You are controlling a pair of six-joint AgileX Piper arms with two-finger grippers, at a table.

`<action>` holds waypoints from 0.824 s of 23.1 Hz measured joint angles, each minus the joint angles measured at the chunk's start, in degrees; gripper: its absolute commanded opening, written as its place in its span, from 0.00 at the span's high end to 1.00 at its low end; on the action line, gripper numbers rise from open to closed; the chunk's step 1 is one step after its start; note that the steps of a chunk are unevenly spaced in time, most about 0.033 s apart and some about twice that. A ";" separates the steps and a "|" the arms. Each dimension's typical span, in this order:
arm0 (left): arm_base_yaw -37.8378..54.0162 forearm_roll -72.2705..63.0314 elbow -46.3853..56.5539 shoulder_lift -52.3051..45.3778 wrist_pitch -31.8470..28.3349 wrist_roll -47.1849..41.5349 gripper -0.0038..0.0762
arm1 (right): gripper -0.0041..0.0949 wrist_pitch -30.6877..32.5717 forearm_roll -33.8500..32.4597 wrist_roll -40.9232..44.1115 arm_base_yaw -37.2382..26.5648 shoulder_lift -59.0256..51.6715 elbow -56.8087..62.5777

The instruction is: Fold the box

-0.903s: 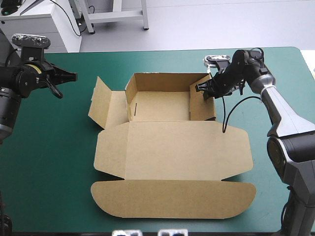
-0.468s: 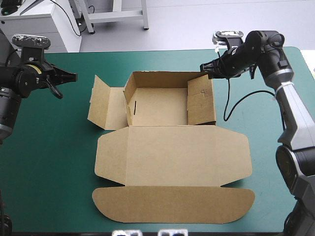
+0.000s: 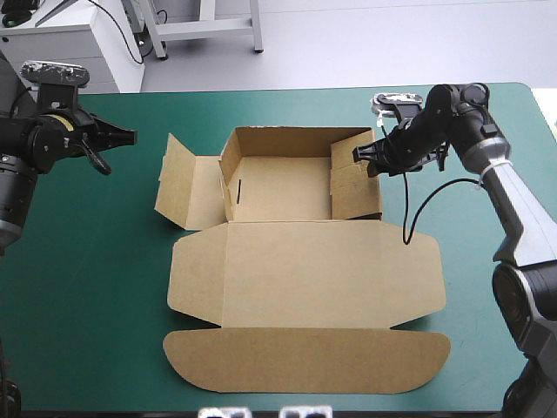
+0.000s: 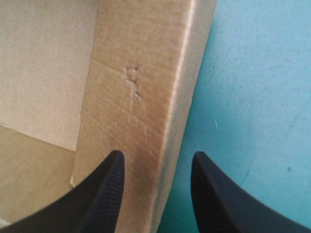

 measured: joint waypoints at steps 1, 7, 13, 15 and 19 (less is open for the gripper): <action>0.00 0.00 0.00 0.00 0.00 0.00 0.95 | 0.54 -0.92 0.35 -0.26 0.00 0.60 0.06; 0.00 -0.11 0.00 0.00 0.00 0.00 0.95 | 0.54 -3.62 2.96 -4.50 0.00 5.26 0.19; 0.00 -1.59 0.00 0.00 0.00 0.83 0.95 | 0.54 -6.37 9.50 -13.84 0.00 10.67 0.19; 0.00 -1.72 0.00 0.00 0.08 1.14 0.95 | 0.56 -6.46 9.79 -13.92 -0.05 12.00 0.19; 0.00 -2.14 0.00 0.00 0.54 1.87 0.95 | 0.96 -5.96 8.60 -11.45 -0.31 13.38 -0.34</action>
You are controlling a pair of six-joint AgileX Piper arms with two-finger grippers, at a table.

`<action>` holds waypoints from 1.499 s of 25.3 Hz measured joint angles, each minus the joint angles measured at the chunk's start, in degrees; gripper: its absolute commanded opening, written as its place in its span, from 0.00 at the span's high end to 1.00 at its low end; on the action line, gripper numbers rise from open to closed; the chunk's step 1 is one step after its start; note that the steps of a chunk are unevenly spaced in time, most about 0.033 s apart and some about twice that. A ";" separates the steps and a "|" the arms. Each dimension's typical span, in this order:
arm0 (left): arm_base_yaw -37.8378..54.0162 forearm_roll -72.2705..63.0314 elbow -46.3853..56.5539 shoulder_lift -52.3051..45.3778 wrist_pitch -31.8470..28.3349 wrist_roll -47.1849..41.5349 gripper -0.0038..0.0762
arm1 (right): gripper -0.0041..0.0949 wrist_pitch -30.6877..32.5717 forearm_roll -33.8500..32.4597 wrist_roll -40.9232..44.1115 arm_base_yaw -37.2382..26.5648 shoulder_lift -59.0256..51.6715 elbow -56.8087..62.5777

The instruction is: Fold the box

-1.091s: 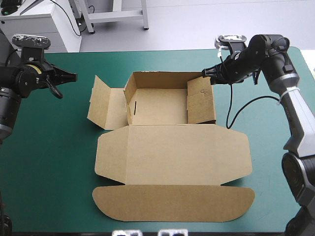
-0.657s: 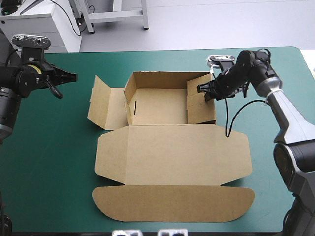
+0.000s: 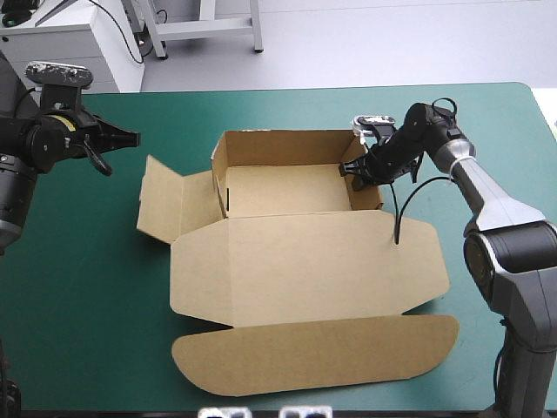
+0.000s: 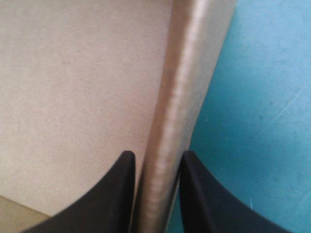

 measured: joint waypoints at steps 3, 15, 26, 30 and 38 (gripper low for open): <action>0.00 -0.29 0.00 0.00 0.54 0.10 0.95 | 0.97 -0.24 -0.61 1.15 -0.12 0.18 -0.04; 10.79 -7.18 0.00 0.00 0.54 -4.21 0.95 | 0.97 -0.74 -1.01 2.08 -5.39 -6.91 0.57; 22.73 -56.87 0.00 8.88 4.94 16.58 0.96 | 0.97 2.64 9.34 -3.51 -16.27 -21.16 0.57; 18.55 -70.10 0.07 12.43 8.01 23.75 0.96 | 0.97 3.23 11.18 -4.18 -16.22 -25.13 0.57; 9.85 -73.46 0.07 11.78 12.89 27.66 0.96 | 0.97 1.47 17.39 -4.56 -16.21 -25.55 0.57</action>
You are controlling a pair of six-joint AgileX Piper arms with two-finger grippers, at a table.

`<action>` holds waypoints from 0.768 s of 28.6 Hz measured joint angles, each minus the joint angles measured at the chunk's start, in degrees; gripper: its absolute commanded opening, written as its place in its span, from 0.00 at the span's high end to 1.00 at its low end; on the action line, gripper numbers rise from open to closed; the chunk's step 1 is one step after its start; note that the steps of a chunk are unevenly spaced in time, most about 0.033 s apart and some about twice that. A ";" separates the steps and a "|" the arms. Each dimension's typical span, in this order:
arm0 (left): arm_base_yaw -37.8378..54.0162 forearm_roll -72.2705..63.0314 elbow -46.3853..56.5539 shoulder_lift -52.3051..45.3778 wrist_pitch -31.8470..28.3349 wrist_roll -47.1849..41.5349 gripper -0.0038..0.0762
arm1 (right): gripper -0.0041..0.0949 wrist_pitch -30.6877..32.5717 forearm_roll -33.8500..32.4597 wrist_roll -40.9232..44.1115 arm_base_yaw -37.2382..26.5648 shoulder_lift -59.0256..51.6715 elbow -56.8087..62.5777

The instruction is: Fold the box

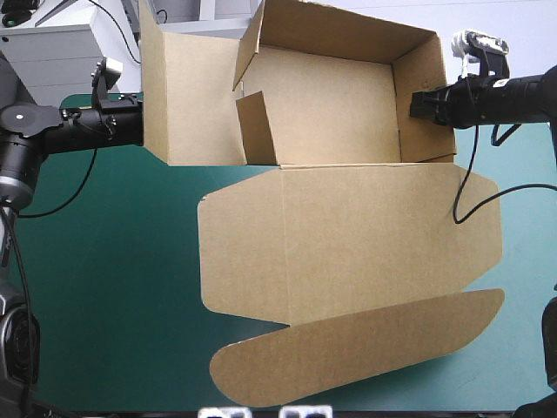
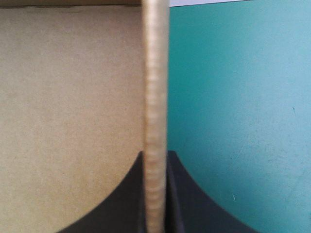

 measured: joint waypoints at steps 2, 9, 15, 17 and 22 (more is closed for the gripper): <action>-0.49 -0.48 0.00 -1.50 0.40 0.18 0.96 | 0.97 -0.59 0.16 -0.11 0.06 0.00 0.00; -0.55 -0.99 0.00 -6.66 1.40 0.49 0.96 | 0.97 -3.39 -3.56 0.51 4.06 0.00 0.00; -0.55 -0.19 0.00 -10.16 2.63 0.65 0.96 | 0.97 -7.52 -5.39 1.98 8.85 0.00 0.00; -0.55 1.27 0.00 -10.99 2.63 0.59 0.96 | 0.97 -9.01 -7.50 3.42 10.46 0.00 0.00; -0.55 3.46 0.00 -12.69 2.89 0.42 0.96 | 0.97 -11.08 -14.40 7.45 13.94 0.00 0.00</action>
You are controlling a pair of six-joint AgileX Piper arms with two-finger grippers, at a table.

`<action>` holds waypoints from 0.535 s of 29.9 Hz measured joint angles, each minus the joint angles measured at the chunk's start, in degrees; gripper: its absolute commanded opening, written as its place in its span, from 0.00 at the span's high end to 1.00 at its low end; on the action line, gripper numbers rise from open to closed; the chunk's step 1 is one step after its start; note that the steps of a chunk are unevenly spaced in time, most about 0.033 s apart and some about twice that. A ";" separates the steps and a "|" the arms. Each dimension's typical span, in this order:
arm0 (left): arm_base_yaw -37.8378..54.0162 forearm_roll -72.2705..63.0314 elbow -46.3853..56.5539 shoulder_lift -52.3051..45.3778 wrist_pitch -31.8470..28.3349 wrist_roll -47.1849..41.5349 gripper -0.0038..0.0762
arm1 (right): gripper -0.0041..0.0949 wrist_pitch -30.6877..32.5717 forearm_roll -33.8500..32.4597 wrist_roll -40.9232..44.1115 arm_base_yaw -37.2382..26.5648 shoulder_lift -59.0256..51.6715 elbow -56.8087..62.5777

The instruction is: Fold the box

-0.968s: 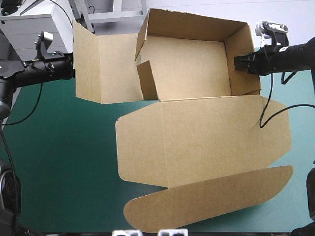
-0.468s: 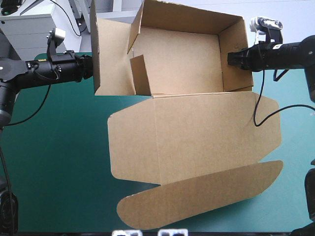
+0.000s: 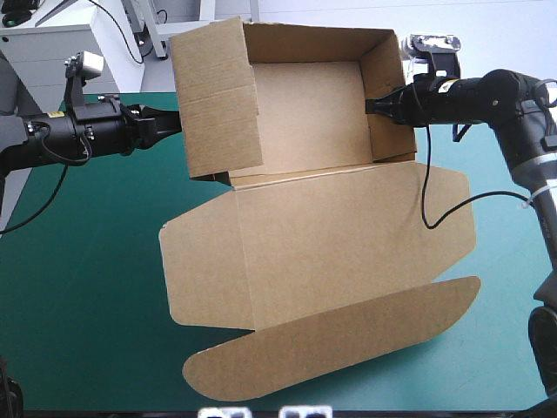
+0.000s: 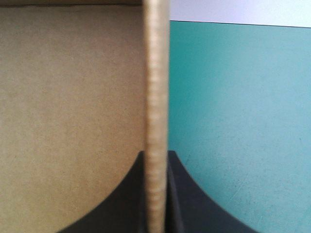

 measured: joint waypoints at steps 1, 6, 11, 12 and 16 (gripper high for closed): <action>0.00 0.00 0.00 -0.38 0.06 0.00 0.96 | 0.97 -0.38 -0.97 0.60 0.72 0.00 0.00; 0.00 1.23 0.00 -0.98 0.17 0.00 0.96 | 0.97 -3.16 -2.52 2.57 3.50 0.05 0.00; 0.00 3.63 0.00 -0.98 0.32 0.00 0.96 | 0.97 -4.52 -4.04 3.84 5.04 0.05 0.00; 0.00 3.73 0.00 -0.98 0.38 0.00 0.94 | 0.97 -4.56 -4.80 4.43 5.36 0.05 0.00; 0.00 4.75 0.00 -0.98 0.63 0.00 0.77 | 0.97 -4.82 -8.30 6.81 6.72 0.05 0.00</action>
